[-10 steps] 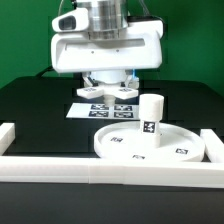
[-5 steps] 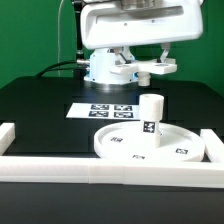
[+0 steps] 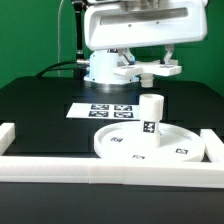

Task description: Assemble round table

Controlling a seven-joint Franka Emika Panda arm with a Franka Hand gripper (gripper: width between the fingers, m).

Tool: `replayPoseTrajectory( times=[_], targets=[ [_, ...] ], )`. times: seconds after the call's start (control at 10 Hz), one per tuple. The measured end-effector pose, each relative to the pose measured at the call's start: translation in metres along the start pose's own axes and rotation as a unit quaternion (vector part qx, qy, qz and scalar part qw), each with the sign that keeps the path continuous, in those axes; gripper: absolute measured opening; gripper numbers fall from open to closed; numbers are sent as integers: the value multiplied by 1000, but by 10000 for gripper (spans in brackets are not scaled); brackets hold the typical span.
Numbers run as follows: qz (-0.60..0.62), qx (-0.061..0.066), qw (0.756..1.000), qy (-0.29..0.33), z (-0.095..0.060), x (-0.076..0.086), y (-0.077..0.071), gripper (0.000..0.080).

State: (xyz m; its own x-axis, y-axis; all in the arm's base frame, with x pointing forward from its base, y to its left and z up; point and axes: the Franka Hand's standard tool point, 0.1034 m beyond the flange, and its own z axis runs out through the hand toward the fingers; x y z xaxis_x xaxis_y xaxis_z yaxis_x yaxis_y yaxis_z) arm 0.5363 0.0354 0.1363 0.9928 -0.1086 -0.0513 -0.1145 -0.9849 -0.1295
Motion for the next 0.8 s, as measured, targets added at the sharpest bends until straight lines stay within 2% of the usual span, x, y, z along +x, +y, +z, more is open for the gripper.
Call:
replayPoseTrajectory(
  times=[0.1,0.6,0.8],
  targets=[
    [-10,-1,1000,0,3,5,-1,452],
    [-20,-3,1000,-4,10,6,0,452],
    [-23,-3,1000,-3,13,12,-1,452]
  ],
)
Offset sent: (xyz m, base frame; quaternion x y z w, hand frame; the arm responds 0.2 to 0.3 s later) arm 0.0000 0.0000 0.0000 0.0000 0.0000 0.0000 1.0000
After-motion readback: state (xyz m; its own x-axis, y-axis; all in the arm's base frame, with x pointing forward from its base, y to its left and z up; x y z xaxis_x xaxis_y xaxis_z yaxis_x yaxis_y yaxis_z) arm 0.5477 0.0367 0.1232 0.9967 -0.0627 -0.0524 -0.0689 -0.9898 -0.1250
